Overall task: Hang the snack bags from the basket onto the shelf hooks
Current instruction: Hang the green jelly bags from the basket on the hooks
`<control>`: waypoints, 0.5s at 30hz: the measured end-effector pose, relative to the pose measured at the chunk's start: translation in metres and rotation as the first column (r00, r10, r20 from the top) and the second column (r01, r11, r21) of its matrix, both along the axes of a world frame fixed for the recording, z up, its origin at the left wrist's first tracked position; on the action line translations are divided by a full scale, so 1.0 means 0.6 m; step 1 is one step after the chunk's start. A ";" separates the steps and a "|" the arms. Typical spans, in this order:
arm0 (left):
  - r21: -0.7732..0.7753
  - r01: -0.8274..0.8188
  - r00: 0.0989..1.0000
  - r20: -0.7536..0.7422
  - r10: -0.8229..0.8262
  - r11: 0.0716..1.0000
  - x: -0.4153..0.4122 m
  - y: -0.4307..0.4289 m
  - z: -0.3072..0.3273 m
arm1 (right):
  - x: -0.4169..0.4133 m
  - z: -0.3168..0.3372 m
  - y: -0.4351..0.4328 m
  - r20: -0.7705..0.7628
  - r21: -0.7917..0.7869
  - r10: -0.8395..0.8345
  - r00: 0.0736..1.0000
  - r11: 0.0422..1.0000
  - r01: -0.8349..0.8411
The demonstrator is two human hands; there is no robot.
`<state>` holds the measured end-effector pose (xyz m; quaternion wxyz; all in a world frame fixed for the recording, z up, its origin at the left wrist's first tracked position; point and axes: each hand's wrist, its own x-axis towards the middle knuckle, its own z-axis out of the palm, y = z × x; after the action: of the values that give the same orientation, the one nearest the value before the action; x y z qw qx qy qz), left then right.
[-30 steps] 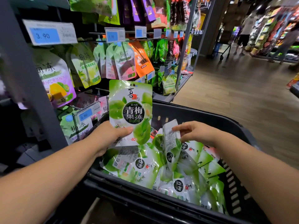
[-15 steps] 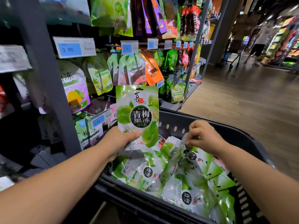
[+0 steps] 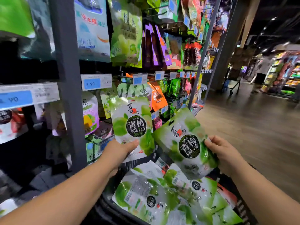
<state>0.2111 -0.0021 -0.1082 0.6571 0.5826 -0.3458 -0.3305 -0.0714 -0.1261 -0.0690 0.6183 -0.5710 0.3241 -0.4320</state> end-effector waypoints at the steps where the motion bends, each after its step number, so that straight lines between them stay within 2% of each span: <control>1: -0.003 0.012 1.000 0.002 -0.012 1.000 -0.003 0.002 0.007 | 0.008 0.007 0.003 0.063 0.016 -0.021 0.998 1.000 0.020; 3: 0.005 0.059 0.998 0.030 -0.059 0.998 -0.017 0.005 0.011 | 0.027 0.015 0.013 0.146 0.051 -0.061 0.987 0.997 0.054; 6: 0.031 0.115 0.993 0.023 -0.116 0.993 -0.037 0.009 0.017 | 0.063 0.029 0.039 0.189 0.088 -0.102 0.977 0.992 0.087; 10: -0.009 0.176 0.981 -0.077 -0.176 0.984 -0.063 0.013 0.027 | 0.106 0.038 0.071 0.176 0.117 -0.225 0.958 0.971 0.206; 15: -0.070 0.173 0.970 -0.162 -0.182 0.982 -0.085 0.027 0.046 | 0.132 0.038 0.092 0.155 0.126 -0.352 0.923 0.934 0.335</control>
<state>0.1600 0.0142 -0.0806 0.6677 0.5008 -0.3490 -0.4262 0.0075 -0.0706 -0.0459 0.5861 -0.4341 0.3842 -0.5660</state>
